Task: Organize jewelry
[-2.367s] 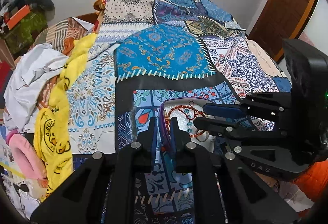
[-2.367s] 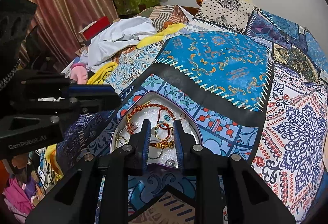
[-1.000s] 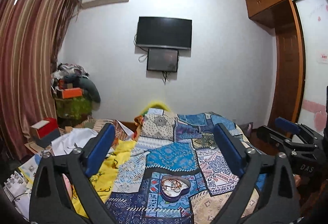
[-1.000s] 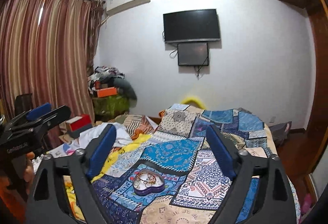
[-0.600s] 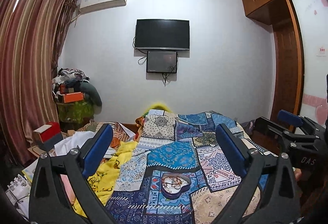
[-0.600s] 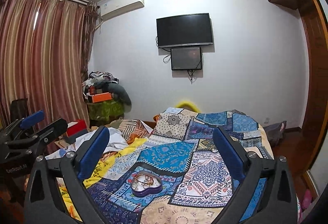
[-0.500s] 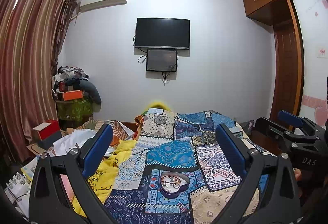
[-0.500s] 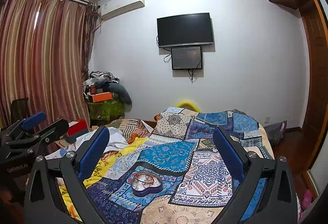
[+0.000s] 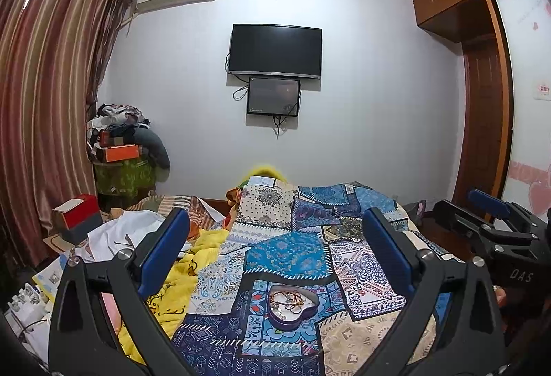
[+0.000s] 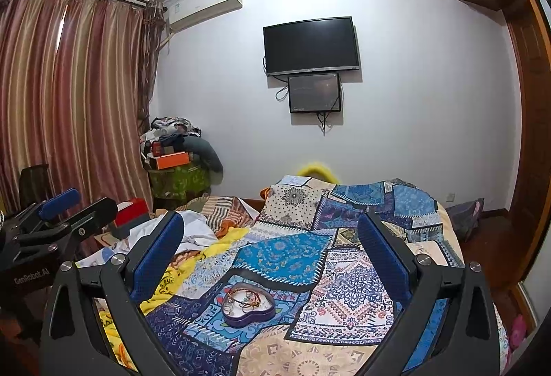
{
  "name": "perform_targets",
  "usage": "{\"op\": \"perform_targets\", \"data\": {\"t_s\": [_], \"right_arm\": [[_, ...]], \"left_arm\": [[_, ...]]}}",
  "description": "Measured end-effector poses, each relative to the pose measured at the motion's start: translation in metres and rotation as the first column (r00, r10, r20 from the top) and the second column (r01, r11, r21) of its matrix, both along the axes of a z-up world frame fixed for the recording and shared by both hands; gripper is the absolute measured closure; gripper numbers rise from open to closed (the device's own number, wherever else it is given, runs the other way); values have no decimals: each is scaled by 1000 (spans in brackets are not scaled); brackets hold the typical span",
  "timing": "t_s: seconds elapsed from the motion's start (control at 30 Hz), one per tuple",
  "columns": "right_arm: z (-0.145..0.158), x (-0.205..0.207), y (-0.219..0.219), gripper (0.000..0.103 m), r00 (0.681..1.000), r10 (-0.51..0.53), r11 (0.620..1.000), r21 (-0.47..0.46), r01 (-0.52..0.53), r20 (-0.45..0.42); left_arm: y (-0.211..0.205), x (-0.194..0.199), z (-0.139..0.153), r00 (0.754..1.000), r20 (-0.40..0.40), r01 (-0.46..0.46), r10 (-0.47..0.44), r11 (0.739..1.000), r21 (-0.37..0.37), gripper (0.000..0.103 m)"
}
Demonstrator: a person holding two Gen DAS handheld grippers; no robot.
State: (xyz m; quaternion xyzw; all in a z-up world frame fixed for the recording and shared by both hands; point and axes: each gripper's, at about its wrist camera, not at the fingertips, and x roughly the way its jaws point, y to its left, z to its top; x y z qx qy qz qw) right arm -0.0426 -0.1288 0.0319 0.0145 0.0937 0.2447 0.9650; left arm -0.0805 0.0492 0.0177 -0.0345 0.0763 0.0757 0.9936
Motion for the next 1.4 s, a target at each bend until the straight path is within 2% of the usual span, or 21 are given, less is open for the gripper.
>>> {"op": "perform_targets", "data": {"t_s": [0.8, 1.1, 1.4], "right_arm": [[-1, 1, 1, 3, 1000, 7, 1000, -1, -7, -11], [-2, 2, 1, 3, 1000, 8, 1000, 7, -7, -17], [-3, 3, 1, 3, 1000, 9, 1000, 11, -8, -22]], "left_arm": [[4, 4, -1, 1000, 1, -1, 1, 1000, -17, 2], [0, 7, 0, 1000, -11, 28, -28, 1000, -7, 2], [1, 10, -2, 999, -18, 31, -31, 999, -31, 2]]}}
